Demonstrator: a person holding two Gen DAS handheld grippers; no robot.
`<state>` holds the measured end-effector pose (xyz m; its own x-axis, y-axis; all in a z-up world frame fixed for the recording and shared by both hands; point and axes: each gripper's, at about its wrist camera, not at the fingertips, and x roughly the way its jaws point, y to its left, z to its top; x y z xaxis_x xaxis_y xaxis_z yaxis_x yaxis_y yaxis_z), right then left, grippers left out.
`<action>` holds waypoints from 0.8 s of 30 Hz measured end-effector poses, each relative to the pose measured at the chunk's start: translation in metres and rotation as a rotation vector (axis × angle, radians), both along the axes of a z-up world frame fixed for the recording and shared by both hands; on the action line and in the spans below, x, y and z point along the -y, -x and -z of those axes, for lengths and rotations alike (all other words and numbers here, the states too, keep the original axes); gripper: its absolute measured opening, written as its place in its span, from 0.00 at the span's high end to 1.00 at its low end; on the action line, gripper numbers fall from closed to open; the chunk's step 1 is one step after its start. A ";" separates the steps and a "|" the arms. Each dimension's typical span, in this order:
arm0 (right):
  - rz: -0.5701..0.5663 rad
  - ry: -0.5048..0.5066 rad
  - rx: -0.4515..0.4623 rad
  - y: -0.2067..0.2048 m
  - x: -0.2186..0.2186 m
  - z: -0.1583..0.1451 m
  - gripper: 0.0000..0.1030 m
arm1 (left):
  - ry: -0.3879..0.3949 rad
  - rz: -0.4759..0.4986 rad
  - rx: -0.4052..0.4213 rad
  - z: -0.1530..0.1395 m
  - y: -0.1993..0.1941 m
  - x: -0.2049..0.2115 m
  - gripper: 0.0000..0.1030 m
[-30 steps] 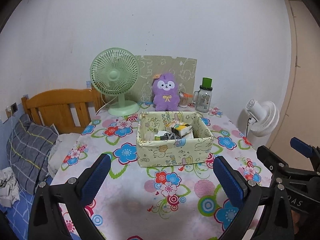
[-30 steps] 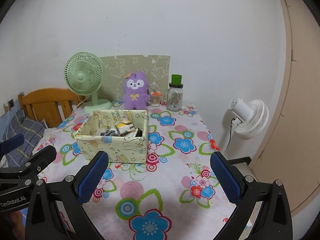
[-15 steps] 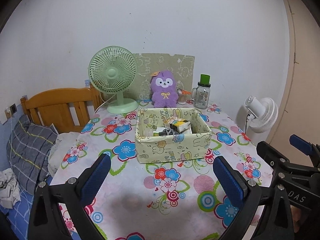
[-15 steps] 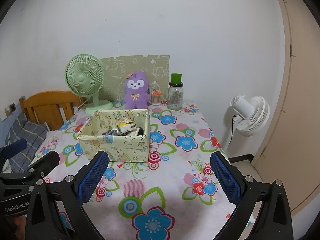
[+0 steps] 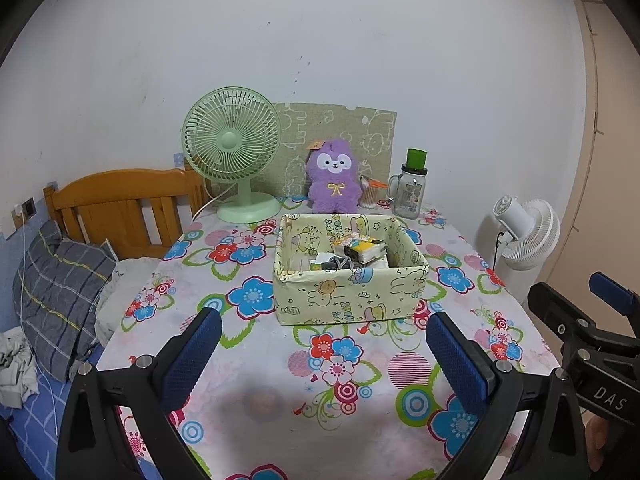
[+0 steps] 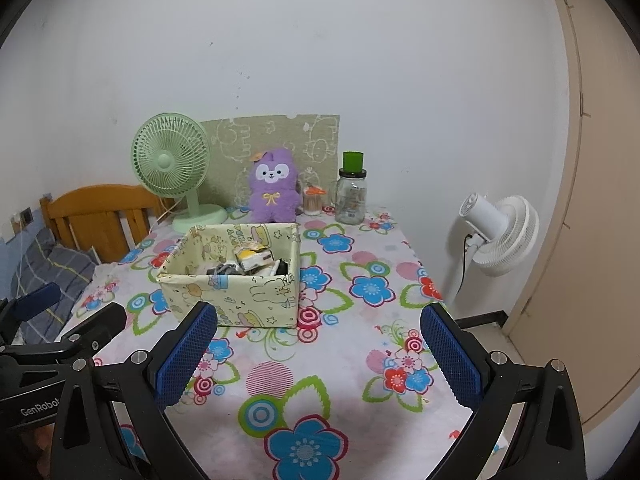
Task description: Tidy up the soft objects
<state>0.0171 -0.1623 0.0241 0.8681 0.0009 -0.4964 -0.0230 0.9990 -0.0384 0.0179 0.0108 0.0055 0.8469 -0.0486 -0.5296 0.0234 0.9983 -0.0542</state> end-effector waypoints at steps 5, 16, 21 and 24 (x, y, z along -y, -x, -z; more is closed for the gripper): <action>0.002 -0.010 0.001 -0.001 0.002 0.000 0.00 | -0.008 0.005 0.003 0.000 0.000 0.002 0.00; -0.008 -0.030 -0.009 -0.001 0.004 0.002 0.00 | -0.007 0.002 0.003 0.000 -0.001 0.003 0.00; -0.008 -0.031 -0.010 -0.002 0.005 0.002 0.00 | -0.008 0.001 0.004 -0.001 -0.001 0.003 0.00; -0.008 -0.032 -0.010 -0.002 0.005 0.002 0.00 | -0.007 0.002 0.003 -0.001 -0.001 0.003 0.00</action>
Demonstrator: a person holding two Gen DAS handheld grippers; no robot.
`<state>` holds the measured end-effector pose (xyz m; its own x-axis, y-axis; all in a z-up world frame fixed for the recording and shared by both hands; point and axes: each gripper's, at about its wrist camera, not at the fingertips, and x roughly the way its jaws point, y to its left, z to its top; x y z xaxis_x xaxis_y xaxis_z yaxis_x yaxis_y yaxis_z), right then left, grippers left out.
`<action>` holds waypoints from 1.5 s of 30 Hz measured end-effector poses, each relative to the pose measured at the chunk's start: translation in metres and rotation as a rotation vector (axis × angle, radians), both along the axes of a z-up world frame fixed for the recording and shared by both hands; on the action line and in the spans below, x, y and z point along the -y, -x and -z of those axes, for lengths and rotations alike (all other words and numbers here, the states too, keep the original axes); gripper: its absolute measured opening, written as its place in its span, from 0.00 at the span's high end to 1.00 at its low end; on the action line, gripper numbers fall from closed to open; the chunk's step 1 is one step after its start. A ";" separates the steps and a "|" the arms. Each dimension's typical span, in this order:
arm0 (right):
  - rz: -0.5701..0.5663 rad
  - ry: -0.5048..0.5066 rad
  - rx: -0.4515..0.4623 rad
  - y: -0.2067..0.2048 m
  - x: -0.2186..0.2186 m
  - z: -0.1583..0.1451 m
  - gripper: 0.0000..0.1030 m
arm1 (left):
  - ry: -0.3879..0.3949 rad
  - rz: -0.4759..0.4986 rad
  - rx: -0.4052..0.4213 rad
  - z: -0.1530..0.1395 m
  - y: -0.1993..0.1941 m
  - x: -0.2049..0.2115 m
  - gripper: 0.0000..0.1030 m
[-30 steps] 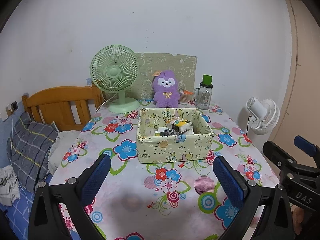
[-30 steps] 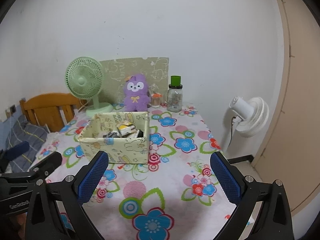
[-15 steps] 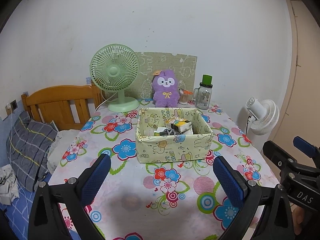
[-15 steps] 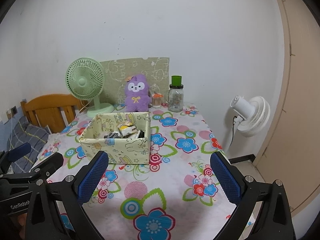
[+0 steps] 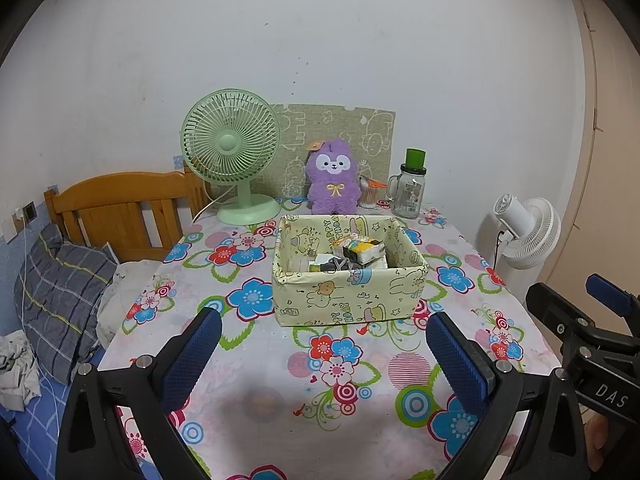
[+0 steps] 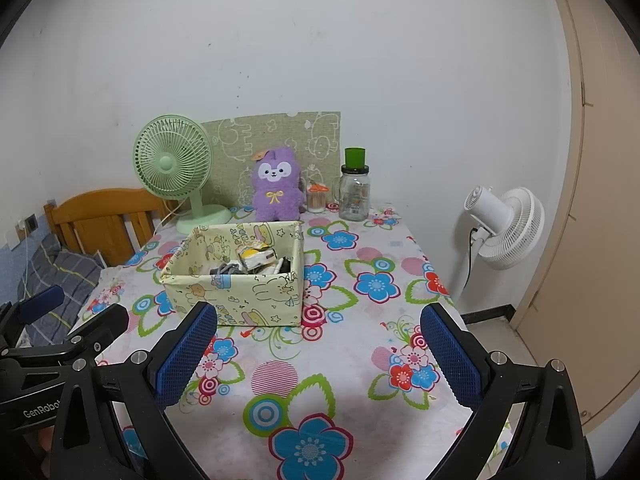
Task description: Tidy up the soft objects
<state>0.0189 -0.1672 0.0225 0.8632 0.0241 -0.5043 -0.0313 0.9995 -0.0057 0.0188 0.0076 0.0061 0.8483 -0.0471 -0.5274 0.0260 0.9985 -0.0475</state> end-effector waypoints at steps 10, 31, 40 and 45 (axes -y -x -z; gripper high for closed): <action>0.002 0.002 -0.001 0.000 0.001 0.000 0.00 | -0.003 0.003 -0.003 -0.001 0.000 0.000 0.00; 0.002 -0.002 -0.002 -0.001 0.001 0.000 0.00 | -0.011 0.004 -0.001 -0.001 0.002 -0.001 0.00; 0.007 -0.004 -0.002 -0.001 0.002 0.000 0.00 | -0.018 0.009 0.008 -0.007 0.003 -0.003 0.00; 0.008 -0.005 -0.001 -0.002 0.001 -0.001 0.00 | -0.021 0.011 0.008 -0.007 0.003 -0.002 0.00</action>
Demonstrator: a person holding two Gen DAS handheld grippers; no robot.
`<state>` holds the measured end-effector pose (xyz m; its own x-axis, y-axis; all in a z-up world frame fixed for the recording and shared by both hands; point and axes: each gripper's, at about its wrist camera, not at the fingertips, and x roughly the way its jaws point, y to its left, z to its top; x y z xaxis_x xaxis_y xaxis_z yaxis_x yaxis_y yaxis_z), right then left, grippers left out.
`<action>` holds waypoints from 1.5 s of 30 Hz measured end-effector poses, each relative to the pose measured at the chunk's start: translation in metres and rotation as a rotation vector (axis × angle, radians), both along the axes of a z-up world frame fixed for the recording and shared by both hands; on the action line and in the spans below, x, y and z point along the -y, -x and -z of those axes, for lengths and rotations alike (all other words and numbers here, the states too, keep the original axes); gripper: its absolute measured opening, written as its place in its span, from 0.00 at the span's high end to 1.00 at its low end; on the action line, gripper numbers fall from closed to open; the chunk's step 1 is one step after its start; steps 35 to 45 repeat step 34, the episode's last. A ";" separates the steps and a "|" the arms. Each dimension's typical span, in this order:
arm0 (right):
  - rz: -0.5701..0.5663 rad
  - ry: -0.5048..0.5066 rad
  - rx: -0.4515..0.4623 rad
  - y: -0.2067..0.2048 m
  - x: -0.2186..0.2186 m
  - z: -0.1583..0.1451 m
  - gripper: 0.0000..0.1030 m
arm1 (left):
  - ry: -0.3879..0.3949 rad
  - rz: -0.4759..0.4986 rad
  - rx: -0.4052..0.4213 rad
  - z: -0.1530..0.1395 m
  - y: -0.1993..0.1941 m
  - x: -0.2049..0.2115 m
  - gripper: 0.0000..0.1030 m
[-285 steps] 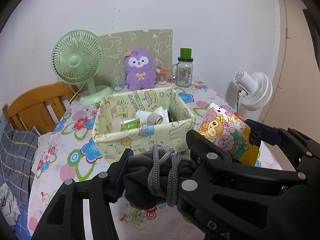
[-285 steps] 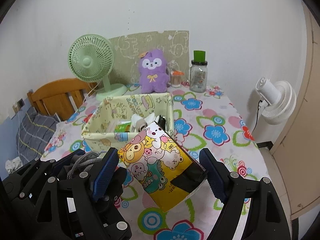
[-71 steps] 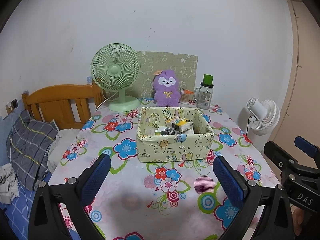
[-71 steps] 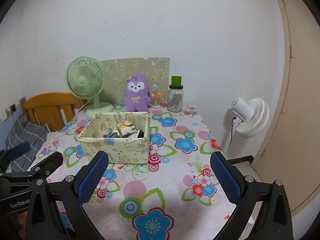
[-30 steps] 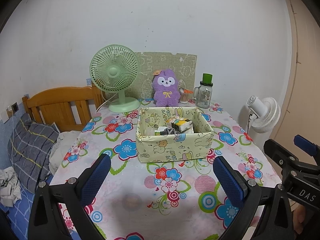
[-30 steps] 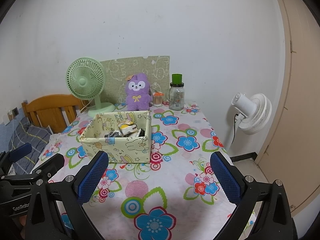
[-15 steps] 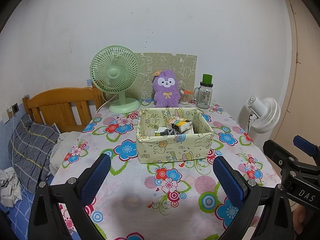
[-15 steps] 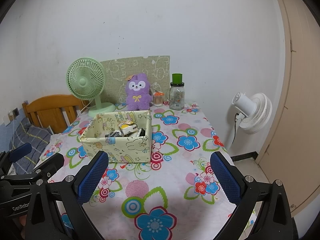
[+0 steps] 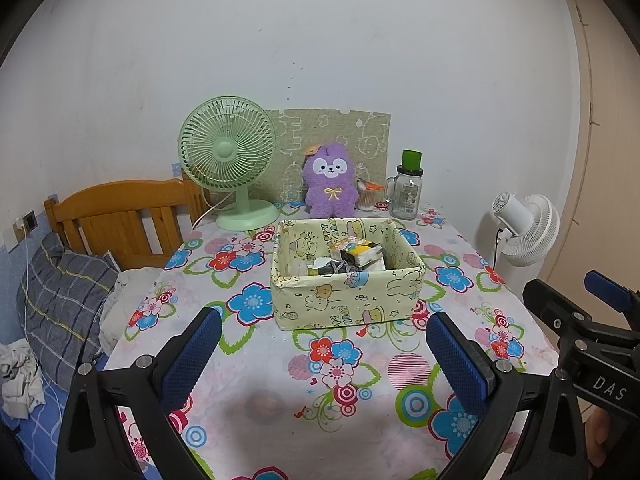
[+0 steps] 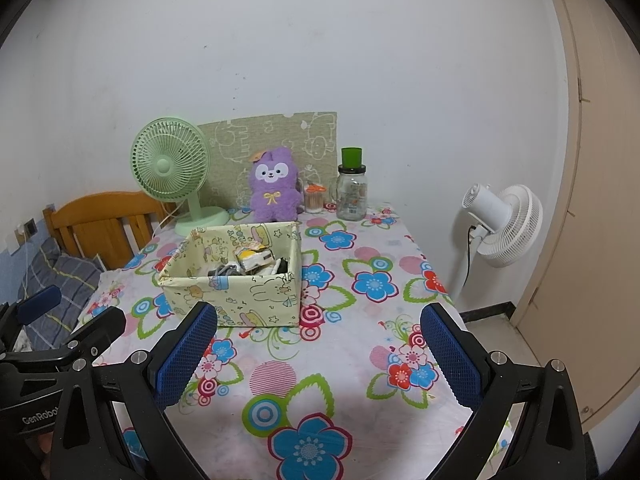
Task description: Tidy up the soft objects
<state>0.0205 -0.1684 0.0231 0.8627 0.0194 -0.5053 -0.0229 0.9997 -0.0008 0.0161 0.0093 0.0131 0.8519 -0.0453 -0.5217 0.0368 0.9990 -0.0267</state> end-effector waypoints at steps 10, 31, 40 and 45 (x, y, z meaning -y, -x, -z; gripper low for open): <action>-0.001 -0.005 -0.001 0.001 0.000 0.000 0.00 | -0.003 -0.002 0.002 0.000 0.001 0.000 0.00; -0.001 -0.007 -0.003 0.001 0.001 0.001 0.00 | -0.005 -0.002 0.002 0.000 0.001 0.002 0.00; -0.002 -0.009 -0.004 0.001 0.002 0.001 0.00 | -0.007 -0.002 0.003 0.000 0.001 0.002 0.00; -0.002 -0.009 -0.004 0.001 0.002 0.001 0.00 | -0.007 -0.002 0.003 0.000 0.001 0.002 0.00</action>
